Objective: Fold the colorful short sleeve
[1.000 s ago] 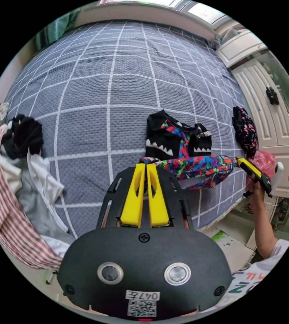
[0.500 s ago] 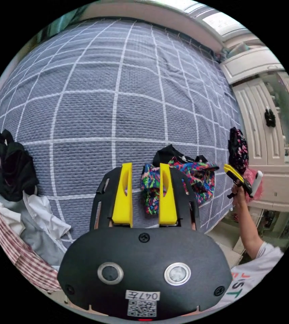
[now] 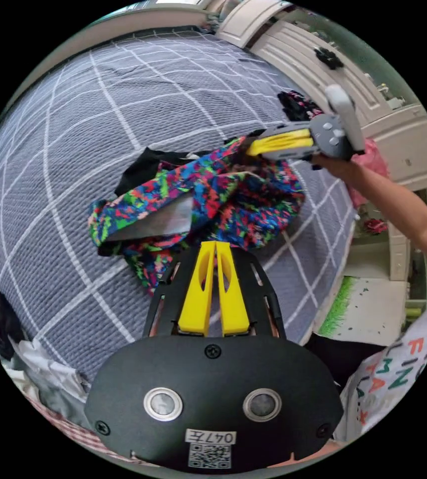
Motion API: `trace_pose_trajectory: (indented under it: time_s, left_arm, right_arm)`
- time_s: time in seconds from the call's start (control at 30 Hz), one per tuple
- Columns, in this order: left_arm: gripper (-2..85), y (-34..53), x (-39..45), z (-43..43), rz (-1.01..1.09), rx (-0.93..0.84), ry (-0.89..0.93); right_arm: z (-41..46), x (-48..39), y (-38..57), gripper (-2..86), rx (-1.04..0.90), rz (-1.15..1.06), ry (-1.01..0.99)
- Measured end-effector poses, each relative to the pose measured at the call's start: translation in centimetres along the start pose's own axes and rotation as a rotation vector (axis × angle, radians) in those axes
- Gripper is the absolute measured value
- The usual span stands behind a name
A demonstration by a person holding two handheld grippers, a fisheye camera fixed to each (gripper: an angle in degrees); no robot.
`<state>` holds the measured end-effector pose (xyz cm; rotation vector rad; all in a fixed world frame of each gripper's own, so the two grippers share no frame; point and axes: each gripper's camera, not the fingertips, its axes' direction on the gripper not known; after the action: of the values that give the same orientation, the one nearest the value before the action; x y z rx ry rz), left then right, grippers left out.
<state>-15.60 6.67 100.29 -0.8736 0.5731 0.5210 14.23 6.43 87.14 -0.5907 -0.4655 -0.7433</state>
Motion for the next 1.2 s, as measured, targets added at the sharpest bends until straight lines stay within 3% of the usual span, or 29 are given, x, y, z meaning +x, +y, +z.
trace_pose_trajectory:
  time_s: [0.17, 0.23, 0.3, 0.4, 0.47, 0.53, 0.6, 0.77, 0.87, 0.93, 1.07, 1.2]
  left_arm:
    - [-0.8, 0.1, -2.1, -1.7, -0.172, 0.092, -0.086]
    - [-0.8, 1.6, -3.2, -3.2, -0.326, 0.106, -0.221]
    - [-0.8, 2.6, -3.2, -4.4, -0.354, 0.16, -0.203]
    - [-0.8, 1.7, -0.7, -4.6, -0.215, 0.223, 0.03]
    - [-0.8, 0.1, 1.5, -3.3, -0.156, 0.15, -0.064]
    - [-0.8, -1.9, 3.8, -0.5, -0.113, 0.002, -0.286]
    - [-0.8, -2.5, 4.3, 1.2, -0.106, -0.084, -0.346]
    - [-0.7, -0.9, 2.6, 0.9, -0.262, -0.059, -0.268]
    - [-0.8, 0.7, 2.0, -0.5, -0.355, -0.028, -0.328]
    - [-0.8, 1.8, 2.5, -2.0, -0.35, 0.058, -0.269]
    - [-0.8, 0.9, 4.9, -2.6, -0.216, 0.184, -0.135]
    - [-0.8, -1.0, 6.3, 0.8, -0.182, 0.052, -0.265]
  right_arm:
    - [-0.5, 7.8, 2.0, -0.6, -0.004, 0.46, -0.034]
    - [-1.9, 8.6, 3.4, -0.6, 0.085, 0.587, -0.073]
    - [-4.0, 6.4, 2.7, -0.5, 0.17, 0.475, -0.058]
    - [-5.0, 1.6, -0.8, -0.3, 0.216, 0.191, -0.097]
    - [-4.2, -0.4, -3.2, -0.2, 0.191, 0.098, -0.142]
    - [-2.9, -1.9, -5.6, -0.1, 0.151, 0.022, -0.197]
    - [-1.0, -3.7, -8.7, -0.2, 0.097, -0.075, -0.251]
    - [2.2, -2.0, -12.7, -0.5, -0.012, 0.0, -0.193]
    - [1.5, 1.5, -12.6, -0.5, 0.043, 0.229, -0.25]
    - [0.3, 2.4, -12.1, -0.4, 0.117, 0.286, -0.313]
    - [-1.4, -0.8, -14.5, -0.6, 0.152, 0.077, -0.3]
    - [1.6, -2.8, -17.0, -0.5, -0.063, 0.037, -0.116]
